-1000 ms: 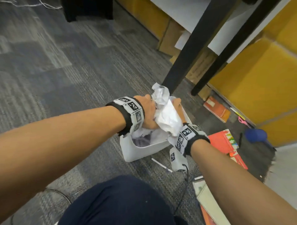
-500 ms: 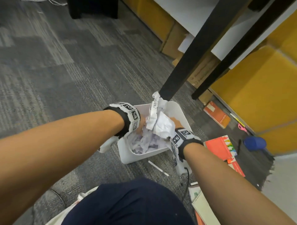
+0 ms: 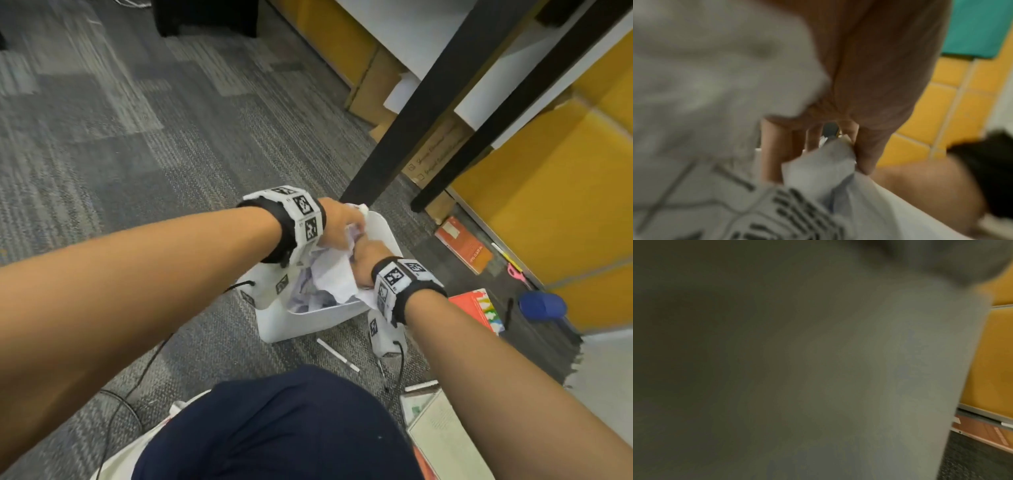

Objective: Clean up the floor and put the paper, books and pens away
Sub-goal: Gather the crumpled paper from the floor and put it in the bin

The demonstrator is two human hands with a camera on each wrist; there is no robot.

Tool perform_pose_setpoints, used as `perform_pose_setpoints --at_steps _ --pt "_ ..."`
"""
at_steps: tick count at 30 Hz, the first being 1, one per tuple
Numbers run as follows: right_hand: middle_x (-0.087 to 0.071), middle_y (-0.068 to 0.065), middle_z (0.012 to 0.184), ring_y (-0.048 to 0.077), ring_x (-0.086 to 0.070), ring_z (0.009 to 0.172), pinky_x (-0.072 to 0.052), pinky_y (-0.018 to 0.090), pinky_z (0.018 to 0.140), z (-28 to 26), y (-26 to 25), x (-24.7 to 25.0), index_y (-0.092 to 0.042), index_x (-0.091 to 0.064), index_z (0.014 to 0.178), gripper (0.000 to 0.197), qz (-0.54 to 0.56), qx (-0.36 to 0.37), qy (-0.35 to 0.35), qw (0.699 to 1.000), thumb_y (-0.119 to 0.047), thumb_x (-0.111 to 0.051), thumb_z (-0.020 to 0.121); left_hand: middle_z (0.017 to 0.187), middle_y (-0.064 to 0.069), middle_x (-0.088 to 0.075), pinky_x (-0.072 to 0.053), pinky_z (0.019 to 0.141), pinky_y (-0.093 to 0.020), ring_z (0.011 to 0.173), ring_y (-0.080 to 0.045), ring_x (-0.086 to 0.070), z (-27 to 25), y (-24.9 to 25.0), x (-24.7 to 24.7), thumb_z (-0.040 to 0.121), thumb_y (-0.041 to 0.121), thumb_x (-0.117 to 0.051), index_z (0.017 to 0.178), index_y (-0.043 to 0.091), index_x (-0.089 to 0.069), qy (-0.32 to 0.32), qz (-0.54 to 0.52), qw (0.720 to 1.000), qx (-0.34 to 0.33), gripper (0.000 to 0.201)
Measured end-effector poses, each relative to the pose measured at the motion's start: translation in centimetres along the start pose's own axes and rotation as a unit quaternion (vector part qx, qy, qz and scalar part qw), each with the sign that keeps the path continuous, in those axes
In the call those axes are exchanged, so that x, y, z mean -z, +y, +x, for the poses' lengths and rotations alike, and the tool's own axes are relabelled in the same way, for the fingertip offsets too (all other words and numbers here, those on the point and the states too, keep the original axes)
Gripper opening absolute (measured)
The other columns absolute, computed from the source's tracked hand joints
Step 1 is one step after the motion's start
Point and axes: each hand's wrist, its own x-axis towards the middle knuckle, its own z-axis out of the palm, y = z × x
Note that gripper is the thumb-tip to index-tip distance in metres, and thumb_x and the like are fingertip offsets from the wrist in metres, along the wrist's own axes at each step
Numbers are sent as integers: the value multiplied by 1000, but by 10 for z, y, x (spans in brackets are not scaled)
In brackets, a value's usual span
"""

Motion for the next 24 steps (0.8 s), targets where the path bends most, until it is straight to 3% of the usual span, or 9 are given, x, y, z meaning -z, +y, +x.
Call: perform_pose_setpoints --at_steps 2,5,9,11,16,18,20,22,24 --pt "-60 6 116 24 -58 99 -43 28 77 -1 7 5 -8 -47 129 65 70 10 -22 997 -39 -76 79 134 -3 -56 -40 92 -28 121 -24 -53 5 1 -6 95 28 -56 136 27 -52 -40 81 996 -9 42" --pt "-61 -4 113 15 -59 101 -48 28 83 -14 19 13 -18 -54 121 67 145 29 -52 988 -42 -85 67 146 -3 -45 -35 103 -31 132 -25 -44 19 -8 -9 97 23 -54 144 24 -43 -117 141 983 14 48" --pt "-50 -4 100 16 -49 95 -42 31 78 -42 28 7 -24 -59 96 39 24 105 144 984 -52 -74 74 146 -2 -46 -35 111 -38 131 -26 -46 32 -26 -24 91 38 -60 144 26 -44 -175 229 957 41 57" --pt "-57 -4 92 17 -55 86 -47 33 74 -58 26 1 -23 -61 84 36 0 122 179 976 -58 -63 81 139 -4 -52 -37 109 -40 127 -26 -50 37 -28 -35 89 43 -60 137 21 -51 -202 285 936 44 54" --pt "-60 9 79 27 -59 84 -42 34 73 -65 14 -8 -8 -59 70 65 -43 139 -37 989 -61 -31 97 82 -5 -64 -50 95 -43 99 -29 -64 35 -25 -57 79 39 -68 86 18 -70 -214 296 928 69 23" --pt "-61 18 112 30 -57 107 -41 35 84 -53 7 -13 -8 -64 91 62 -60 103 -120 986 -55 -24 100 85 -5 -62 -48 97 -44 105 -30 -62 31 -27 -65 83 42 -62 97 18 -67 -206 307 926 79 28" --pt "-48 18 142 30 -51 123 -37 37 94 -41 -1 -15 -13 -57 120 60 -59 48 -166 983 -56 -22 98 111 -8 -65 -46 99 -45 109 -33 -60 45 -33 -87 87 47 -56 120 20 -60 -201 291 932 77 43" --pt "-33 17 155 28 -40 137 -32 35 104 -37 -7 -13 -13 -40 144 62 -42 22 -190 981 -53 -23 100 121 -8 -63 -45 99 -45 111 -33 -59 48 -40 -91 88 50 -54 127 19 -56 -201 286 933 87 50" --pt "-31 16 156 28 -35 141 -30 29 107 -37 -7 -8 -7 -33 149 58 -15 -1 -191 981 -43 -27 103 125 -6 -60 -44 97 -34 118 -28 -57 36 -37 -78 93 39 -56 127 15 -57 -192 238 946 107 42"
